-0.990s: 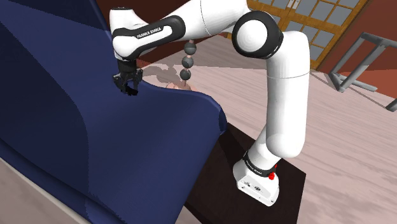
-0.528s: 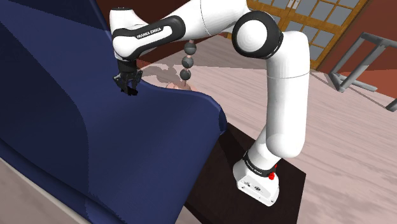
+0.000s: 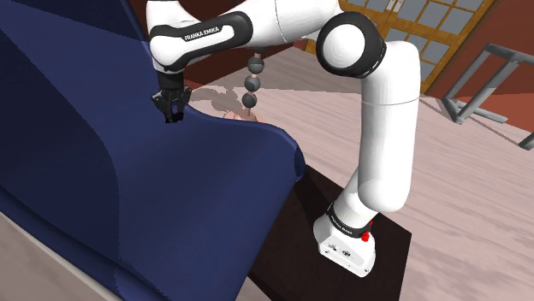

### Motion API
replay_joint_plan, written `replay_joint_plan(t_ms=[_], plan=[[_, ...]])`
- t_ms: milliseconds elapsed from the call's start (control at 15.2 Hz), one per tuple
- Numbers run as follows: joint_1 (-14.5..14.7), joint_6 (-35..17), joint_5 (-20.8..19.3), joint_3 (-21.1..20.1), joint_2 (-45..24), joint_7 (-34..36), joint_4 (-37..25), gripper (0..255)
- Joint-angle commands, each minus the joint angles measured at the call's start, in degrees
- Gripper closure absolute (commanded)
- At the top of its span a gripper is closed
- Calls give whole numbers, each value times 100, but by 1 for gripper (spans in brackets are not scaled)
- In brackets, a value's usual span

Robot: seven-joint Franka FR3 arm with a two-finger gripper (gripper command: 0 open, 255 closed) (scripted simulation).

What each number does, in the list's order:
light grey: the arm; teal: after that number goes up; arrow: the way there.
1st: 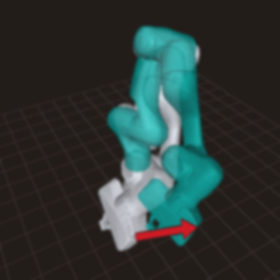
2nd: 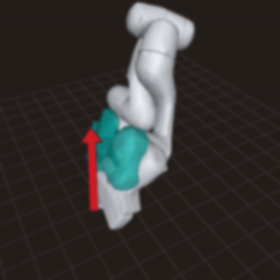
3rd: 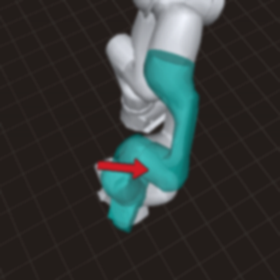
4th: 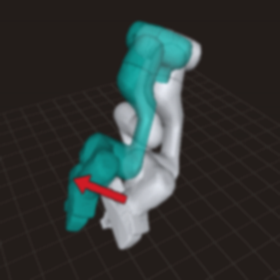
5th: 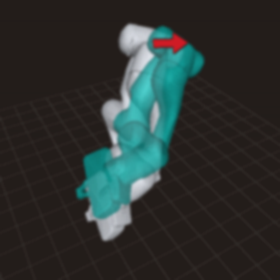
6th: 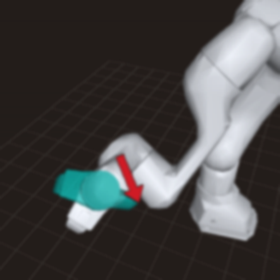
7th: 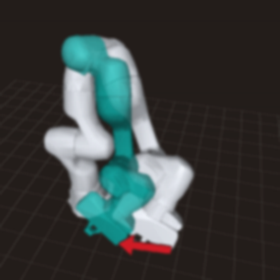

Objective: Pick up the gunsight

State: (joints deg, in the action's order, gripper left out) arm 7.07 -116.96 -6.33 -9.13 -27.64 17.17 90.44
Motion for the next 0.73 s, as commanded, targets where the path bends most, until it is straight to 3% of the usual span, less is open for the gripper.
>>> replay_joint_plan(t_ms=[0, 660], plan=[[5, 128, 9, -7, 38, -3, -89, 255], [5, 669, 52, -27, 215, -42, -457, 255]])
